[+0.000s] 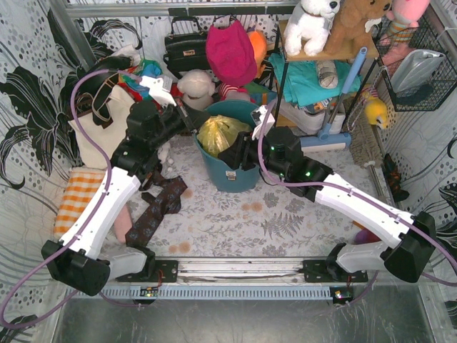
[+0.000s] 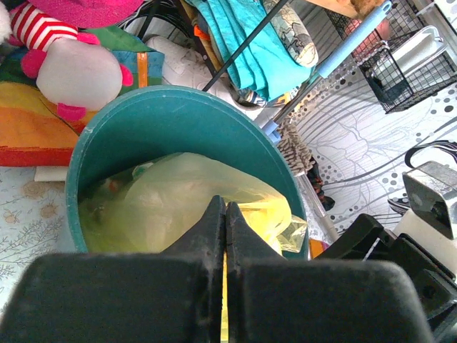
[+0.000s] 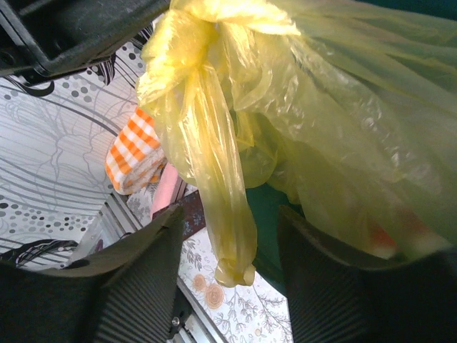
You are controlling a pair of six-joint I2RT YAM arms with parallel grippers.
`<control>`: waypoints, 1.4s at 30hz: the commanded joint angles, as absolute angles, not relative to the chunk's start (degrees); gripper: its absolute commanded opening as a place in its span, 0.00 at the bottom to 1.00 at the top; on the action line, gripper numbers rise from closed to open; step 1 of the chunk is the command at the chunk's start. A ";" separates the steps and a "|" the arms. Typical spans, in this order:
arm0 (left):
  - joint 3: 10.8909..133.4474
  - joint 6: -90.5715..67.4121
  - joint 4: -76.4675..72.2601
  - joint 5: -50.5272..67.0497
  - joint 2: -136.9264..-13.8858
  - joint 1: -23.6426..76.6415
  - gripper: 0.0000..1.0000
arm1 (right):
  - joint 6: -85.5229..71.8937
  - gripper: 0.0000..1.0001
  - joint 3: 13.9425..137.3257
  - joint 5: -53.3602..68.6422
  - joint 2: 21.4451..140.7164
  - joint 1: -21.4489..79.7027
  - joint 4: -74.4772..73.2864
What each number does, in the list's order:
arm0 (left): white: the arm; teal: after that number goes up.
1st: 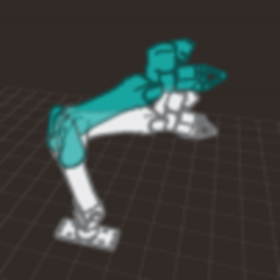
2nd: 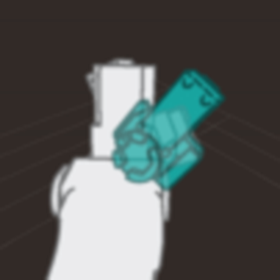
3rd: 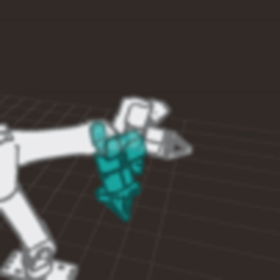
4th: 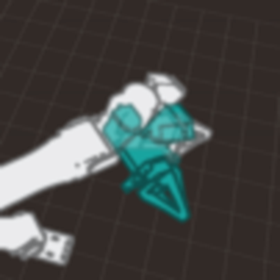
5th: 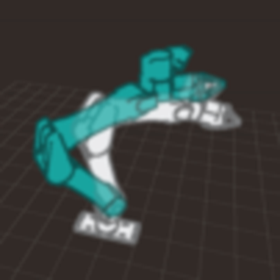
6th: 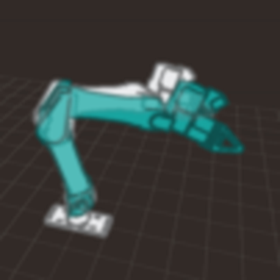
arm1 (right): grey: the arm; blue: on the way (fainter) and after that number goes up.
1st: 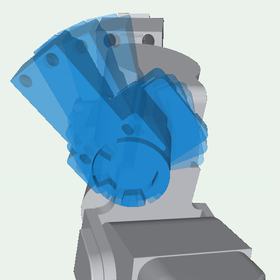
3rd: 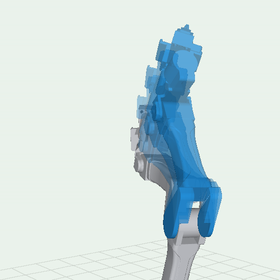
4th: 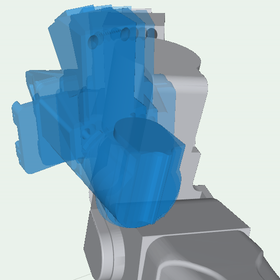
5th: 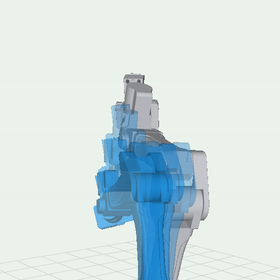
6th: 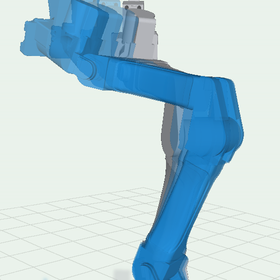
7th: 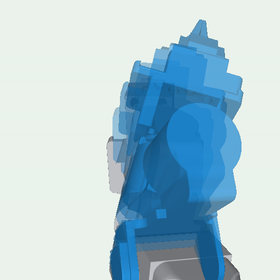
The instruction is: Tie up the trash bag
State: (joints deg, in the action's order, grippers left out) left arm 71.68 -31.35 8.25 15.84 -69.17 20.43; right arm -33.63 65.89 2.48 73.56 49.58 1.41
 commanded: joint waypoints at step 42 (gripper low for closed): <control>83.60 -18.59 9.87 0.14 -70.04 18.88 0.00 | -2.91 0.00 96.83 -50.63 76.21 49.57 -34.13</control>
